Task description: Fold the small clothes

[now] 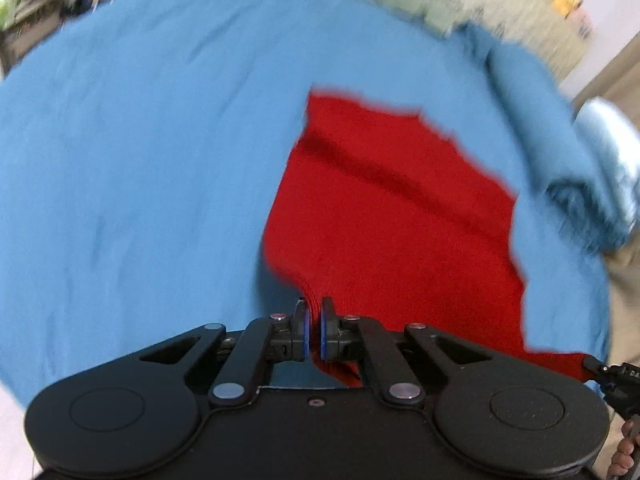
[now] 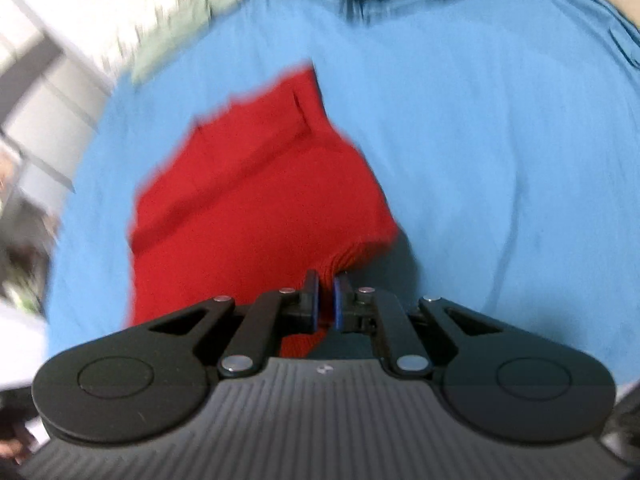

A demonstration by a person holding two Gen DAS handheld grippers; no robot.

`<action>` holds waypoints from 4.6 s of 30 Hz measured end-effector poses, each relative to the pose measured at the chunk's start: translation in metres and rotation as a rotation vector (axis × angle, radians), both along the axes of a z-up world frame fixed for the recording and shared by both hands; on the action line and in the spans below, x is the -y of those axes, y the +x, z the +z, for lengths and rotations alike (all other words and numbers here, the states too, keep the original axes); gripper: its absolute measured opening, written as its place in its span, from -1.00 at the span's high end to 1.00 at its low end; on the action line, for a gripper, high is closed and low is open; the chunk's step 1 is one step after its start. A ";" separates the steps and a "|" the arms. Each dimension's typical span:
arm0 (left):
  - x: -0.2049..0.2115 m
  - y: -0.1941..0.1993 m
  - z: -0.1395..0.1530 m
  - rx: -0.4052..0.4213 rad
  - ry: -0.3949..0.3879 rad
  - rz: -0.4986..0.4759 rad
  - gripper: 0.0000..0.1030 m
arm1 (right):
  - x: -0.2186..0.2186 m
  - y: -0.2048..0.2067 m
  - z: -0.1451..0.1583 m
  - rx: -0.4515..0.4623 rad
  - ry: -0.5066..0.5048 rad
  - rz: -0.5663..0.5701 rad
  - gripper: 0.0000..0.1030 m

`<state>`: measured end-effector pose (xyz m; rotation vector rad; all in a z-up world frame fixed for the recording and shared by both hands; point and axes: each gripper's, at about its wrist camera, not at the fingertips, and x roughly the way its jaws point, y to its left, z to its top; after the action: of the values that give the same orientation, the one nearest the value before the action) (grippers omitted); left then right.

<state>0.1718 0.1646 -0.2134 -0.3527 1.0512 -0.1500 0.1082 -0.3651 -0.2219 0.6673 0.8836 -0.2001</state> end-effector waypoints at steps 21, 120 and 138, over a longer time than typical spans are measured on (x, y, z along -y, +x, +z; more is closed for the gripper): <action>0.079 0.363 -0.097 0.195 0.122 0.084 0.91 | 0.038 0.370 -0.119 0.066 -0.090 -0.085 0.57; 0.083 0.239 -0.115 -0.038 0.386 -0.097 -0.99 | -0.173 0.313 -0.056 0.338 0.001 0.512 0.49; -0.024 0.171 -0.146 -0.138 0.372 -0.029 -0.99 | -0.318 0.298 -0.136 0.217 -0.175 0.917 -0.88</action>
<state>0.3429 0.1883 -0.3589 -0.0112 1.1945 0.0460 0.4063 -0.0474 -0.3577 0.0727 0.8699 0.6013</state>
